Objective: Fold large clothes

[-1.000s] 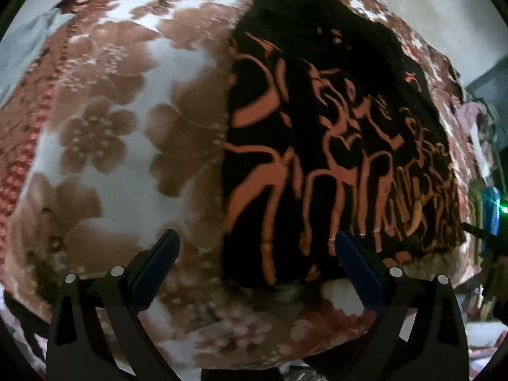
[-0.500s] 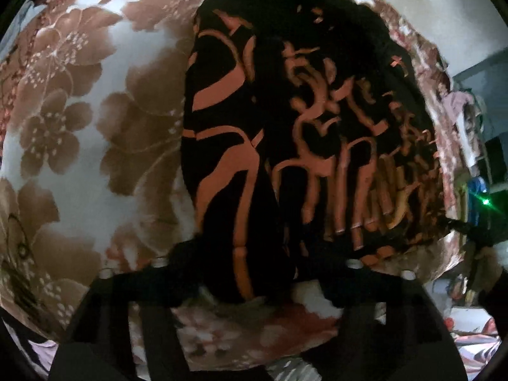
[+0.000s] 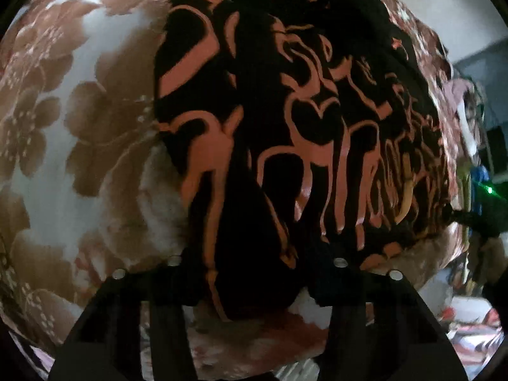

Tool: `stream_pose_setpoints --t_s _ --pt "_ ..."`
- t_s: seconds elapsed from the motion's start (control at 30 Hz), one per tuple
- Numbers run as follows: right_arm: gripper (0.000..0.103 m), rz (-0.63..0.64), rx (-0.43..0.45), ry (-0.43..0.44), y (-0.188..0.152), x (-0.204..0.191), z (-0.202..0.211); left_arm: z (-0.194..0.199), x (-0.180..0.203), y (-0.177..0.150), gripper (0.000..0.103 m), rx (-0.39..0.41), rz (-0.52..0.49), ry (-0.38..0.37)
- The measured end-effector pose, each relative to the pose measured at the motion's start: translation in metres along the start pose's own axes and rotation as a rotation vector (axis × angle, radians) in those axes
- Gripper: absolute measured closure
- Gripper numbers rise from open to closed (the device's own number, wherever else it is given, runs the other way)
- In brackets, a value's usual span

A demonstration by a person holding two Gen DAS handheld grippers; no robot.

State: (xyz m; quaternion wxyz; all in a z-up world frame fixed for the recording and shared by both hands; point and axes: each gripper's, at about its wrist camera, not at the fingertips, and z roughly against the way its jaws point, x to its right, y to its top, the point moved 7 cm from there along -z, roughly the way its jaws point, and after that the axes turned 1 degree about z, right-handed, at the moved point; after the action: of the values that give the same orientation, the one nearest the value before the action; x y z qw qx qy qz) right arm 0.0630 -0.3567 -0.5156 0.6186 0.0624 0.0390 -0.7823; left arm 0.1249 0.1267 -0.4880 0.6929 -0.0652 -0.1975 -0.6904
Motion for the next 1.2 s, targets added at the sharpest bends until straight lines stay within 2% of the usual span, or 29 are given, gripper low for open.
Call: stream_pose_setpoints --t_s 0.03,0.07,0.13,0.23,0.27,0.4,0.5,0.57,0.7,0.9,1.07,1.2 --pt "0.071 0.012 0.001 -0.004 0.002 -0.005 0.005 0.003 0.003 0.002 0.073 0.007 0.0 -0.015" --pt "0.082 0.02 -0.003 -0.001 0.002 -0.009 0.01 0.007 0.008 0.004 0.075 0.022 -0.013 -0.025" --pt "0.088 0.066 -0.011 -0.012 0.001 -0.019 0.013 0.01 0.016 0.007 0.083 0.026 -0.028 -0.049" --pt "0.091 0.125 0.003 -0.046 0.002 -0.034 0.022 0.017 0.022 0.015 0.085 0.047 -0.033 -0.063" --pt "0.091 0.136 0.023 -0.048 0.004 -0.039 0.03 0.024 0.026 0.019 0.085 0.058 -0.034 -0.09" --pt "0.092 0.153 0.099 -0.076 0.018 -0.067 0.082 0.058 0.049 0.035 0.086 0.095 -0.094 -0.133" --pt "0.092 0.161 0.18 -0.09 0.032 -0.086 0.13 0.087 0.071 0.058 0.086 0.121 -0.172 -0.129" --pt "0.092 0.149 0.218 -0.085 0.046 -0.081 0.154 0.106 0.078 0.082 0.087 0.142 -0.176 -0.133" --pt "0.092 0.192 0.264 -0.072 0.091 -0.101 0.192 0.14 0.095 0.134 0.087 0.193 -0.191 -0.151" --pt "0.092 0.286 0.291 -0.017 0.172 -0.113 0.211 0.153 0.127 0.203 0.087 0.228 -0.236 -0.09" --pt "0.092 0.339 0.269 0.004 0.244 -0.116 0.204 0.139 0.136 0.257 0.087 0.209 -0.2 -0.091" --pt "0.092 0.393 0.208 -0.014 0.297 -0.127 0.188 0.123 0.133 0.305 0.087 0.145 -0.1 -0.119"
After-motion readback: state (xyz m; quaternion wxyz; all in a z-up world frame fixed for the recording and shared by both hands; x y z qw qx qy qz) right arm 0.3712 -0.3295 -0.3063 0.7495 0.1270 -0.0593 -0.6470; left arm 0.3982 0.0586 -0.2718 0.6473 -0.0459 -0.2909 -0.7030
